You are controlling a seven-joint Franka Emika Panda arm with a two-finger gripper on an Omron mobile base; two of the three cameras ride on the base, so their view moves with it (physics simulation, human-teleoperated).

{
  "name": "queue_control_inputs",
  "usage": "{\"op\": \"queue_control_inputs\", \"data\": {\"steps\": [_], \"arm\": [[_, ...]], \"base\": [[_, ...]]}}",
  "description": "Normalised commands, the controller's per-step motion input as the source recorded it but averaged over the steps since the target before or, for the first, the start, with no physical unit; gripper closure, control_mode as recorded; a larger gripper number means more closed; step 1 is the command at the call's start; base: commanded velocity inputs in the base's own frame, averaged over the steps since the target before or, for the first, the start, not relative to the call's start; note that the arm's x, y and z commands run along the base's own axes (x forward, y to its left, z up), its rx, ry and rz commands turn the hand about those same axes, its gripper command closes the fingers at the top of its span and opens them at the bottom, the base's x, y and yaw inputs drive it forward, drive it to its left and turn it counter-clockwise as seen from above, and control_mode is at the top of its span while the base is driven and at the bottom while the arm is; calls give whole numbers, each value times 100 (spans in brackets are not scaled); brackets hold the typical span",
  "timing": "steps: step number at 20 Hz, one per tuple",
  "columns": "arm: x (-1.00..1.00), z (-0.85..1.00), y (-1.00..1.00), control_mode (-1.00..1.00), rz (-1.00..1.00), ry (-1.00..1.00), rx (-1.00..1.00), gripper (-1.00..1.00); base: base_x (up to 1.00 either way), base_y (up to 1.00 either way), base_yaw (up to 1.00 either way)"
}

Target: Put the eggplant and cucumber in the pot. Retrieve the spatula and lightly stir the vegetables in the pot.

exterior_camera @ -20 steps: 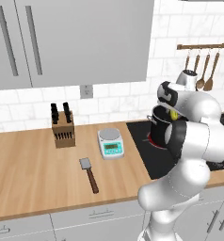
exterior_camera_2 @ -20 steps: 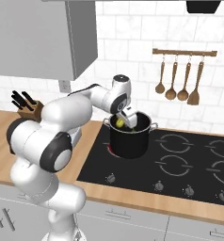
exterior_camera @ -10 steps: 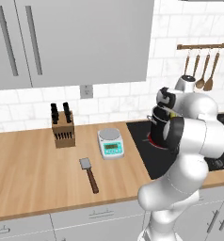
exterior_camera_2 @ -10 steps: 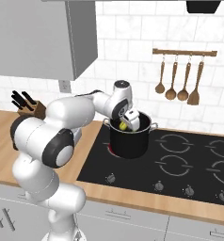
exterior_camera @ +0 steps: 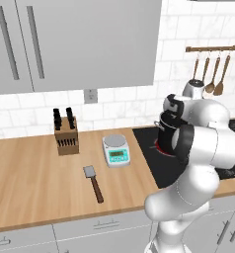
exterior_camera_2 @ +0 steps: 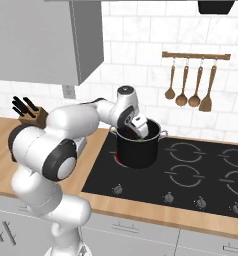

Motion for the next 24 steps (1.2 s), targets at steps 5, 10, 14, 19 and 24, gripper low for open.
{"op": "queue_control_inputs", "data": {"steps": [5, 10, 14, 19, 24], "arm": [[-21, 81, 0, -100, 0, -17, -2, -100], [-84, 91, 8, -100, 0, -13, 0, -100], [-100, 14, 72, -100, 3, 0, 0, -100], [-100, 0, 100, -100, 5, 0, -2, -100], [-100, -12, 100, -100, 2, -1, -9, -100]], "base": [[0, 0, 0], [0, 0, 0], [0, 0, 0], [0, 0, 0], [0, 0, 0]]}}
